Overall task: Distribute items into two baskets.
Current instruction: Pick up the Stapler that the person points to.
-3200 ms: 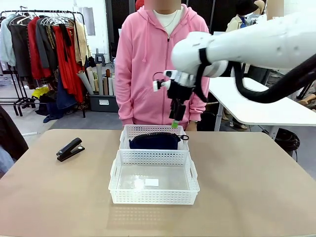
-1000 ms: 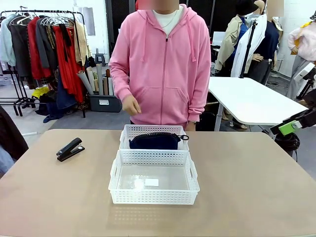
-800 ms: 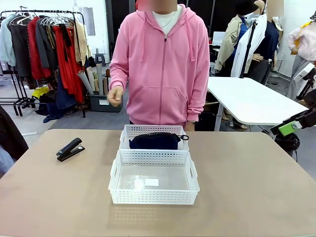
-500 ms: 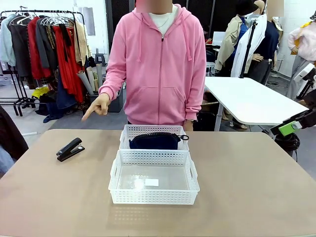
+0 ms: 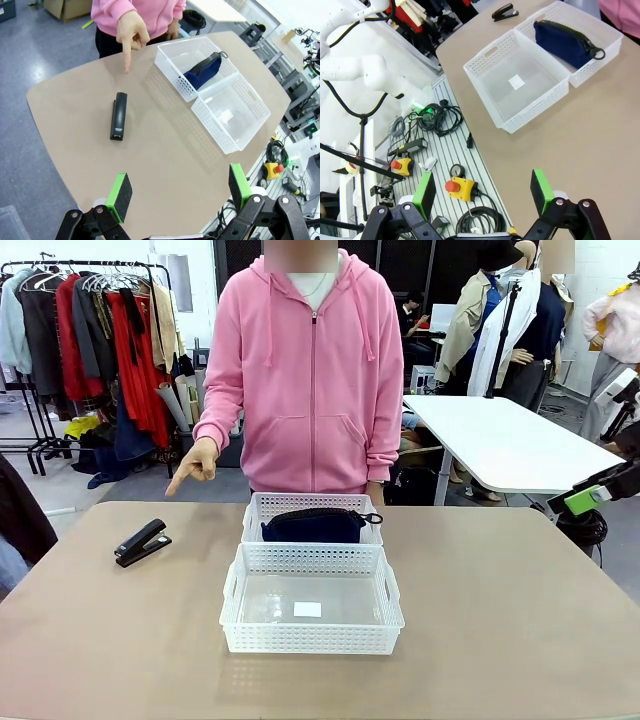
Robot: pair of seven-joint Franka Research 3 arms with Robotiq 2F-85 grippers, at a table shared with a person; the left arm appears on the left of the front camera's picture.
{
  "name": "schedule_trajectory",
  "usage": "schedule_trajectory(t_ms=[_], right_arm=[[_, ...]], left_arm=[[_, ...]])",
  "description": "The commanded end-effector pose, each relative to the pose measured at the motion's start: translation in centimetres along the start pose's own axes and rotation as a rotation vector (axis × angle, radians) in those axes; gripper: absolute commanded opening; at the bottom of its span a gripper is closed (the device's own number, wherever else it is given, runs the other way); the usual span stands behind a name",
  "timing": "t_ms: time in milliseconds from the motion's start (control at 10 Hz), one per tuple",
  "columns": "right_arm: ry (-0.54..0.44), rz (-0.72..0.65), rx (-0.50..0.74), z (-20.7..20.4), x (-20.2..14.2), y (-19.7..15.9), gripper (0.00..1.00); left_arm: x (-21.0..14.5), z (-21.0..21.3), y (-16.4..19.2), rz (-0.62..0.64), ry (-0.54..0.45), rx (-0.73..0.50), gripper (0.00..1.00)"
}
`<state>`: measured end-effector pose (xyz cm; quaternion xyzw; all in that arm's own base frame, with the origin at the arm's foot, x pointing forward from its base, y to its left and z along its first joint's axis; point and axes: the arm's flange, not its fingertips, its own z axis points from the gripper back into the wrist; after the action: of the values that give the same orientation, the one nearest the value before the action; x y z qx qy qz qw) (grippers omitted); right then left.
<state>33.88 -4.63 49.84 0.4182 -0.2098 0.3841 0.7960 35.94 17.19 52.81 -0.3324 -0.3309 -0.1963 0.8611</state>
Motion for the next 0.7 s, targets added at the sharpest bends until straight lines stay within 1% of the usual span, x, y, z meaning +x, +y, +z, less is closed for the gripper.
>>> schedule_trajectory(t_ms=[0,300,400,500,600], right_arm=[[0.006,-0.005,-0.001,0.0,0.0,0.0,1.0],[0.006,-0.005,-0.001,0.0,0.0,0.0,1.0],[0.006,-0.005,-0.001,0.0,0.0,0.0,1.0],[0.006,-0.005,-0.001,0.0,0.0,0.0,1.0],[0.006,-0.005,-0.001,0.0,0.0,0.0,1.0]], left_arm=[[0.0,0.0,-0.1,-0.01,-0.022,-0.011,1.0],[0.0,0.0,-0.1,-0.01,-0.022,-0.011,1.0],[0.0,0.0,0.0,0.0,0.0,0.0,1.0],[1.8,-1.5,-0.1,0.02,0.043,0.029,1.0],[3.1,-2.3,-0.4,0.022,0.059,0.06,1.0]])
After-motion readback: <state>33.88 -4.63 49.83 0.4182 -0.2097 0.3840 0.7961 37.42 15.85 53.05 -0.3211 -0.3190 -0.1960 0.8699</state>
